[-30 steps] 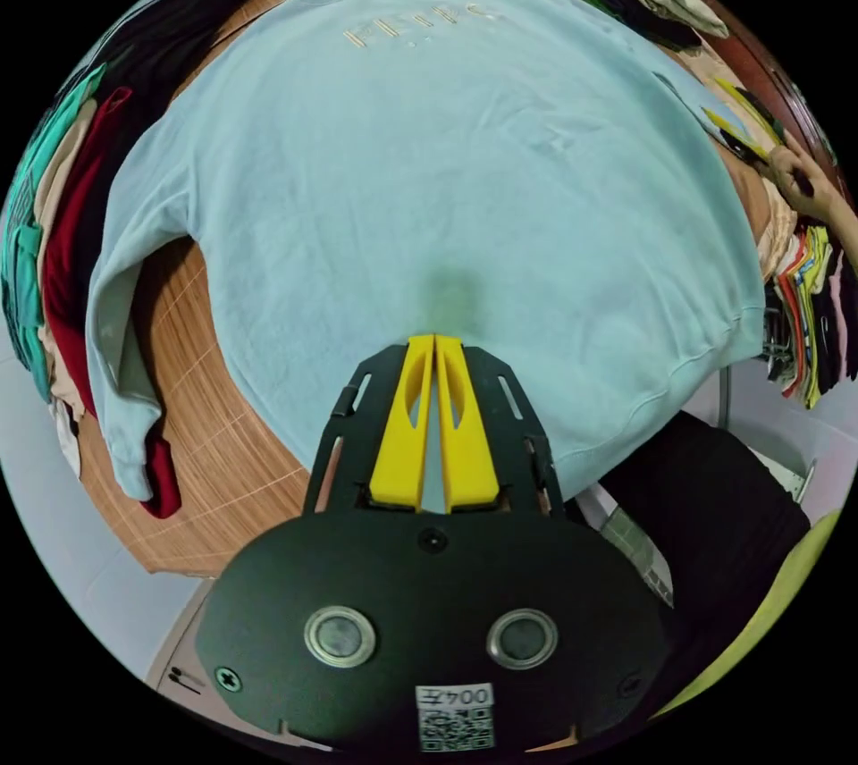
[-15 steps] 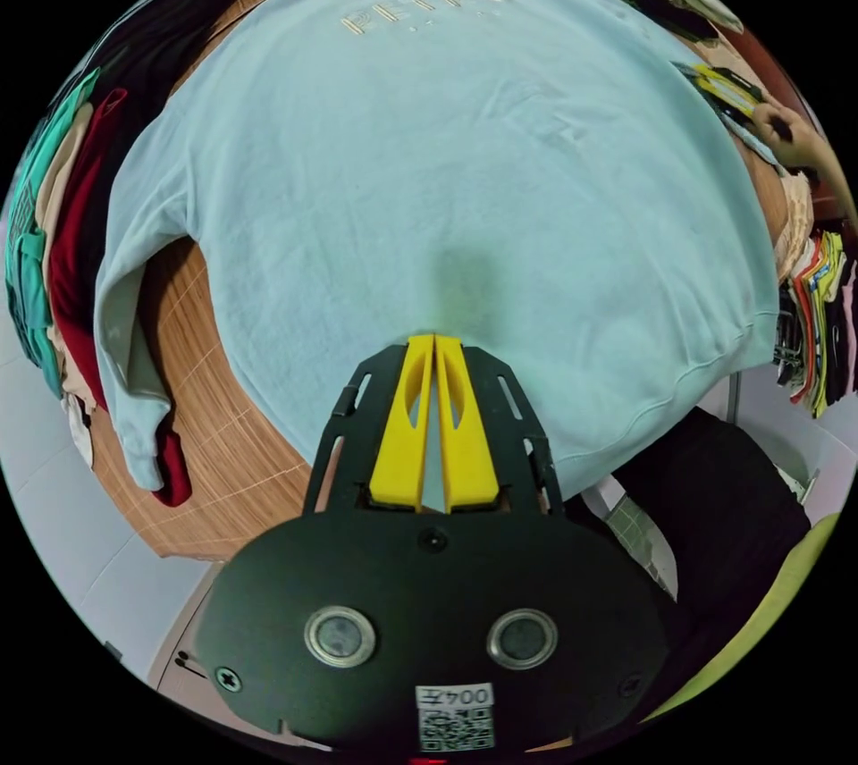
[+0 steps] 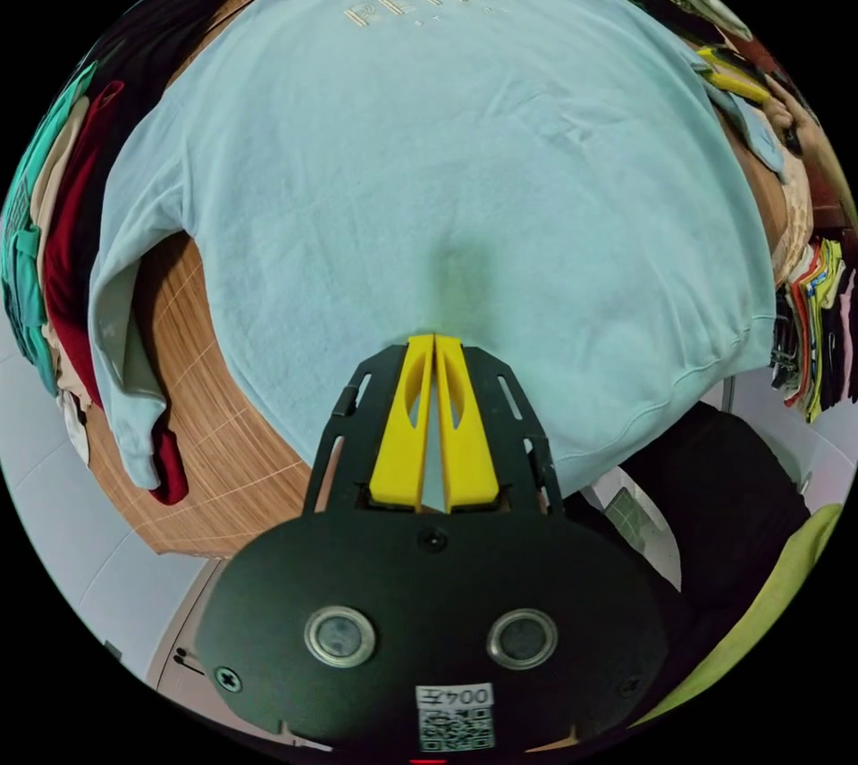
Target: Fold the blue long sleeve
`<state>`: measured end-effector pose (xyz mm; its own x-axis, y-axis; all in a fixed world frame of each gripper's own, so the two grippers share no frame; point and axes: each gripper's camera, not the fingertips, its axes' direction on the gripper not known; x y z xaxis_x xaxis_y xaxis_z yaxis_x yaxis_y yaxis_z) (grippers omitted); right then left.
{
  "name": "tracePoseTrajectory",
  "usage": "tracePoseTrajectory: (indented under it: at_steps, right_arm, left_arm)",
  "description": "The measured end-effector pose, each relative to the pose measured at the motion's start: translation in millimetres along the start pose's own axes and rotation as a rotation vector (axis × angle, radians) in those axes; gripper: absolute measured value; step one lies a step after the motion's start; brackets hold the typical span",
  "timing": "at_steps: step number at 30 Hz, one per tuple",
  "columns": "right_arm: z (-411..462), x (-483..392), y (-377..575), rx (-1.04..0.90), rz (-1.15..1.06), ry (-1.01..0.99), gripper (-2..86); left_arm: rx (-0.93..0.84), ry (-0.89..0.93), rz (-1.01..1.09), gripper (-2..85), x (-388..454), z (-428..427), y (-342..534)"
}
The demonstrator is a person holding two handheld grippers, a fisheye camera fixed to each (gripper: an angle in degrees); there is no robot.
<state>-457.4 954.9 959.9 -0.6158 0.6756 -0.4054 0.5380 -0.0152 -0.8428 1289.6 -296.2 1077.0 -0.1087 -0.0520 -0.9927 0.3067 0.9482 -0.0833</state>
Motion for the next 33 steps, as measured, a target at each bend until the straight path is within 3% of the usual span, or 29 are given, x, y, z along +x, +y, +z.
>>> tracePoseTrajectory:
  at_steps: [5, 10, 13, 16, 18, 28, 33]
  right_arm:
    - [4, -51, 94, 0.100, -0.224, 0.154, 6.6]
    - [126, -133, 198, -0.169, -0.671, 0.350, 4.3]
    - [196, -148, 229, -0.306, -0.797, 0.493, 3.6]
    - [255, -146, 251, -0.434, -0.851, 0.689, 2.9]
    - [267, -151, 265, -0.416, -0.905, 0.712, 2.5]
    - [295, -157, 289, -0.420, -0.804, 0.581, 0.9]
    - [304, -169, 324, -0.319, -0.803, 0.640, 1.1]
  left_arm:
    - [-0.001, -0.025, -0.009, 0.2, 9, -3, 1]
    - [-0.031, -0.042, -0.015, 0.2, 15, -4, -3]
    - [-0.043, -0.062, -0.001, 0.2, 19, -5, -2]
    - [-0.052, -0.066, -0.004, 0.2, 20, -6, 0]
    - [-0.065, -0.064, -0.009, 0.2, 18, -7, 2]
    - [-0.095, -0.043, 0.051, 0.2, 2, -8, 21]
    - [-0.104, -0.049, 0.115, 0.2, -9, -8, 39]
